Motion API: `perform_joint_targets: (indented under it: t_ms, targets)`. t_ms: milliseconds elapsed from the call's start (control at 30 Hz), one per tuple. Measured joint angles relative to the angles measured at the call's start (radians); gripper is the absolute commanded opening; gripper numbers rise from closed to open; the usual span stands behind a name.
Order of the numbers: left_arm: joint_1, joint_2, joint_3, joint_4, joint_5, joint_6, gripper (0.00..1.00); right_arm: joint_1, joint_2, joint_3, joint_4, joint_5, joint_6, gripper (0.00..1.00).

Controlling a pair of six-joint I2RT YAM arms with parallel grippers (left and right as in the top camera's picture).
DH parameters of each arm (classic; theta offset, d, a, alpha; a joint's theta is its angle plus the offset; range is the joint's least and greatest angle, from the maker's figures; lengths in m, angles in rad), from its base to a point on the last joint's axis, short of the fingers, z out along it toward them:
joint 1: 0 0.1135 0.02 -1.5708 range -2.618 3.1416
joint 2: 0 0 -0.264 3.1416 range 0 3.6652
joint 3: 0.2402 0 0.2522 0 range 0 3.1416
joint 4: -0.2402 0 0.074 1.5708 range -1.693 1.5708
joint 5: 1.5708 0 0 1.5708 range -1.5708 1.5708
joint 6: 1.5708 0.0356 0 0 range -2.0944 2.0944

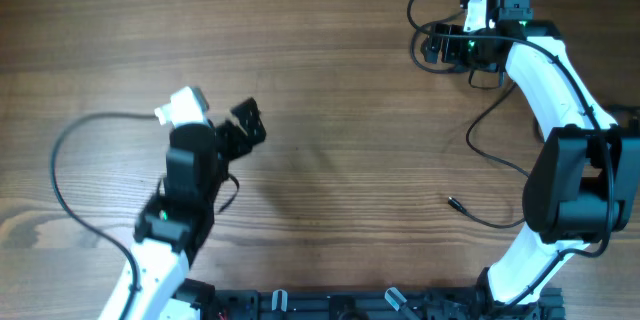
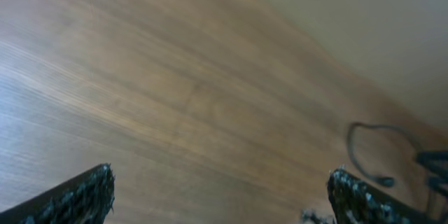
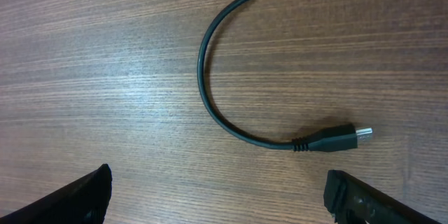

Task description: Untangle cables

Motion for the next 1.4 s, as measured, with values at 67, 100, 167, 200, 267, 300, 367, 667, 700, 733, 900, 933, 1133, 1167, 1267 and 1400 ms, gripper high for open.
perform_joint_targets:
  t_ms: [67, 100, 167, 200, 267, 300, 367, 667, 700, 733, 900, 933, 1133, 1167, 1267, 1400]
  targets:
    - [0.000, -0.057, -0.111, 0.091, 0.020, 0.001, 1.00, 0.000, 0.000, 0.000, 0.000, 0.000, 0.000, 1.00]
    - [0.000, -0.082, -0.154, 0.118, 0.024, 0.000, 1.00, 0.000, 0.000, 0.000, 0.000, 0.000, 0.000, 1.00]
    - [0.001, -0.158, -0.268, 0.172, 0.035, 0.001, 1.00, 0.000, 0.000, 0.000, 0.000, 0.000, 0.000, 1.00]
    - [0.005, -0.199, -0.325, 0.186, 0.045, 0.001, 1.00, 0.000, 0.000, 0.000, 0.000, 0.000, 0.000, 1.00]
    - [0.018, -0.251, -0.389, 0.195, 0.049, 0.001, 1.00, 0.000, 0.000, -0.001, 0.000, 0.000, 0.000, 1.00]
    - [0.026, -0.284, -0.420, 0.187, 0.050, 0.001, 1.00, 0.000, 0.000, -0.001, 0.000, 0.000, 0.000, 0.99]
    - [0.041, -0.352, -0.453, 0.122, 0.052, 0.001, 1.00, 0.000, 0.000, -0.001, 0.000, 0.000, 0.000, 1.00]
    - [0.080, -0.658, -0.457, -0.027, 0.088, 0.109, 1.00, 0.000, 0.000, -0.001, 0.000, 0.000, 0.000, 1.00]
    - [0.080, -0.695, -0.457, -0.029, 0.094, 0.136, 1.00, 0.000, 0.000, -0.001, 0.000, 0.000, 0.000, 1.00]
    - [0.080, -0.726, -0.457, -0.029, 0.097, 0.153, 1.00, 0.000, 0.000, -0.001, 0.000, 0.000, 0.000, 1.00]
    - [0.101, -0.900, -0.456, -0.027, 0.109, 0.227, 1.00, 0.000, 0.000, -0.001, 0.000, 0.000, 0.000, 1.00]
    - [0.113, -0.903, -0.456, -0.027, 0.111, 0.233, 1.00, 0.000, 0.000, -0.001, 0.000, 0.000, 0.000, 1.00]
    - [0.185, -0.903, -0.456, -0.027, 0.113, 0.245, 1.00, 0.000, 0.000, -0.001, 0.000, 0.000, 0.000, 1.00]
    - [0.190, -0.903, -0.456, -0.027, 0.113, 0.245, 1.00, 0.000, 0.000, -0.001, 0.000, 0.000, 0.000, 1.00]
    - [0.196, -0.903, -0.456, -0.027, 0.113, 0.245, 1.00, 0.000, 0.000, -0.001, 0.000, 0.000, 0.000, 1.00]
    - [0.196, -0.903, -0.456, -0.027, 0.113, 0.245, 1.00, 0.000, 0.000, -0.001, 0.000, 0.000, 0.000, 1.00]
